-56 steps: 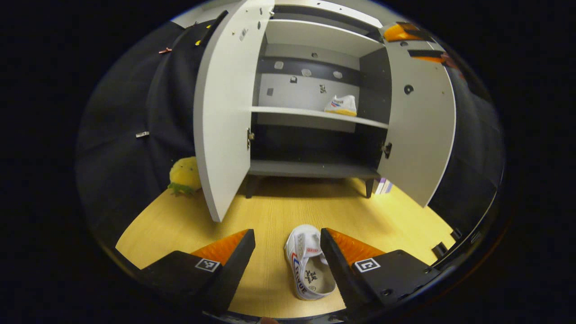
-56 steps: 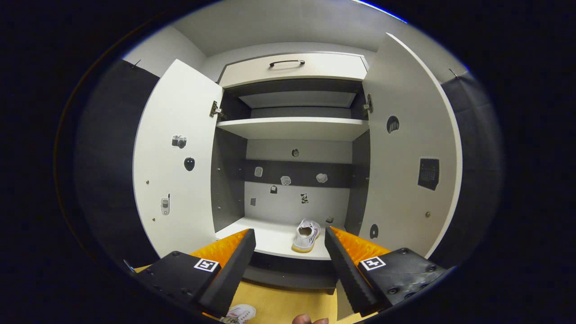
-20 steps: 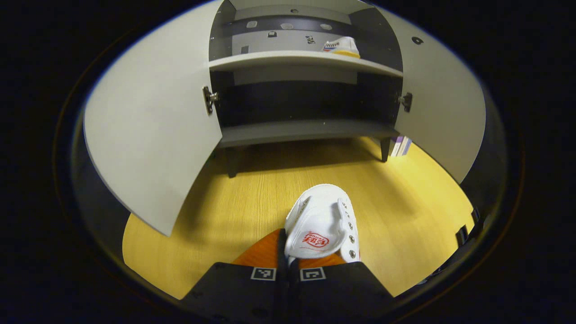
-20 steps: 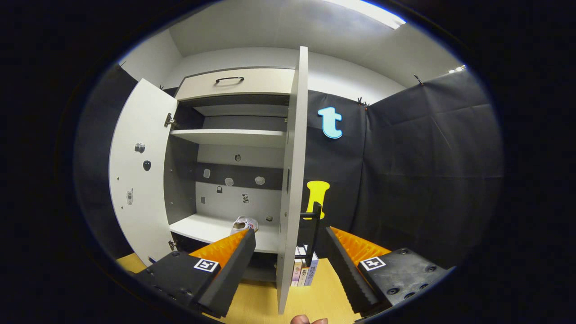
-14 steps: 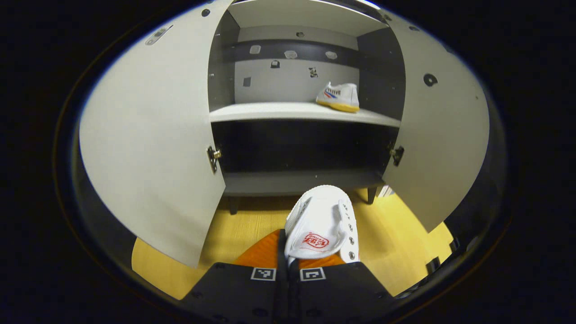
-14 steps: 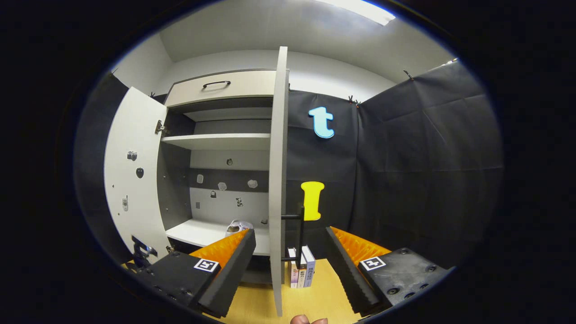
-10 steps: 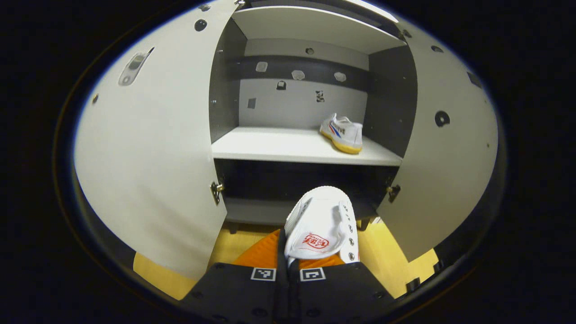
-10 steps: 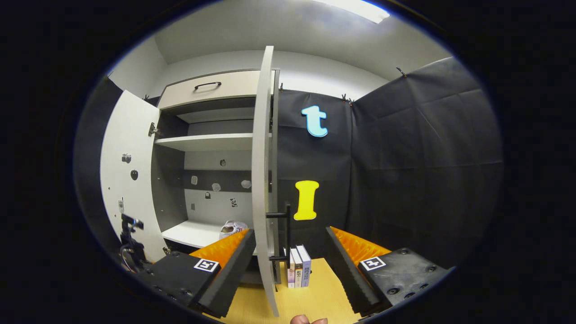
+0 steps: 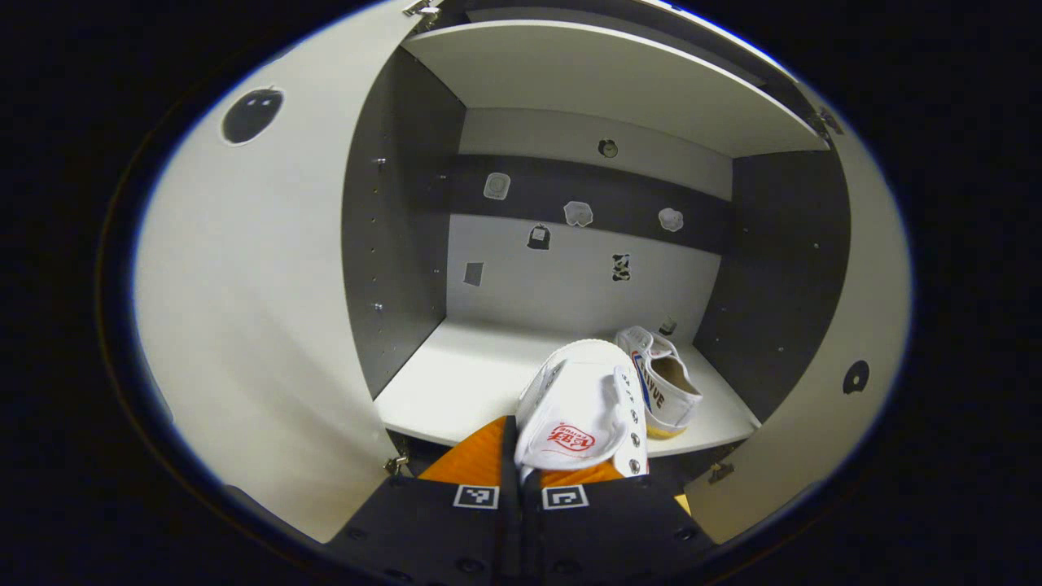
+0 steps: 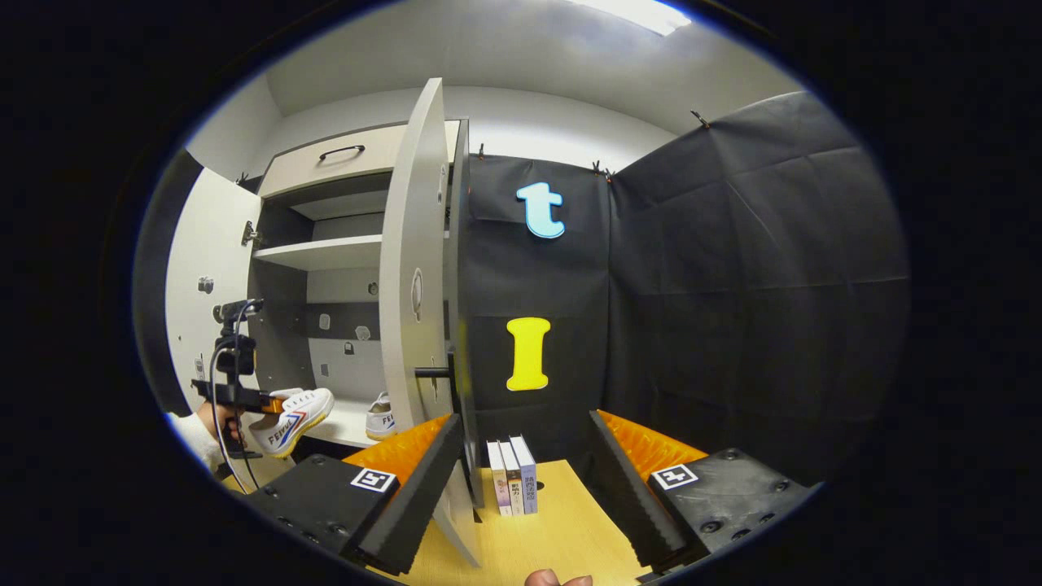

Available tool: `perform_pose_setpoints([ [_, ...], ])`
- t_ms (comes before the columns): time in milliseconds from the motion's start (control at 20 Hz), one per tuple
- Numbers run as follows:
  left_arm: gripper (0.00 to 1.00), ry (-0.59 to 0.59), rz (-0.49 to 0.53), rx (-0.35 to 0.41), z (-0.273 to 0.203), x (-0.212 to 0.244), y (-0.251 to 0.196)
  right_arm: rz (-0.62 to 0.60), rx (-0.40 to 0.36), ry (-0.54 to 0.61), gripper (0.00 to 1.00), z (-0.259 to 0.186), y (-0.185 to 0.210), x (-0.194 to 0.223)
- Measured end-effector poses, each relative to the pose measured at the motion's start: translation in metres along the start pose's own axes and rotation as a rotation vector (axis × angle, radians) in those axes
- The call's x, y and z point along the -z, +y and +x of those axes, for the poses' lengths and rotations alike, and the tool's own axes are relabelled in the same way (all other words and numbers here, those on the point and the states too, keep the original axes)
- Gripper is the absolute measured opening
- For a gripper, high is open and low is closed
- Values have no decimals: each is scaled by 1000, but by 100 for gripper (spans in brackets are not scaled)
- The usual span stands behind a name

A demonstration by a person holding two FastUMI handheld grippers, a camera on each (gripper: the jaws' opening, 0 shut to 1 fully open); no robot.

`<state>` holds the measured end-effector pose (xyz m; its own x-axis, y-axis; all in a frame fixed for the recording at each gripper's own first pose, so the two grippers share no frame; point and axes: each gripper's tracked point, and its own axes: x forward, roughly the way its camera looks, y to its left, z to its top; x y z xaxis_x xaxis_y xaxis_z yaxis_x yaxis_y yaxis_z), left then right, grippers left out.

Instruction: Grab one shoe with the right hand and put it into the shoe cabinet, grab the other shoe with the left hand and put it into the shoe cabinet; then close the right door with the right hand and the left door with the left hand.

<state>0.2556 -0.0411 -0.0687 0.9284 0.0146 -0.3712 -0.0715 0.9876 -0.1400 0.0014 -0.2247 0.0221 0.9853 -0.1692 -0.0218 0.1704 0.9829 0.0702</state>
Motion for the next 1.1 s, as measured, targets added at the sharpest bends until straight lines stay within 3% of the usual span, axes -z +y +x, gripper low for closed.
perform_pose_setpoints([
  [400,5,116,2,-121,112,-24,-1,-12,29,28,98,3,-32,11],
  [650,5,174,64,-216,162,-28,5,-16,58,39,98,4,-55,15],
  [900,6,242,120,-263,187,-14,4,-13,86,39,98,3,-69,14],
  [1100,17,236,150,-244,179,-16,-2,-7,91,36,98,0,-70,14],
])
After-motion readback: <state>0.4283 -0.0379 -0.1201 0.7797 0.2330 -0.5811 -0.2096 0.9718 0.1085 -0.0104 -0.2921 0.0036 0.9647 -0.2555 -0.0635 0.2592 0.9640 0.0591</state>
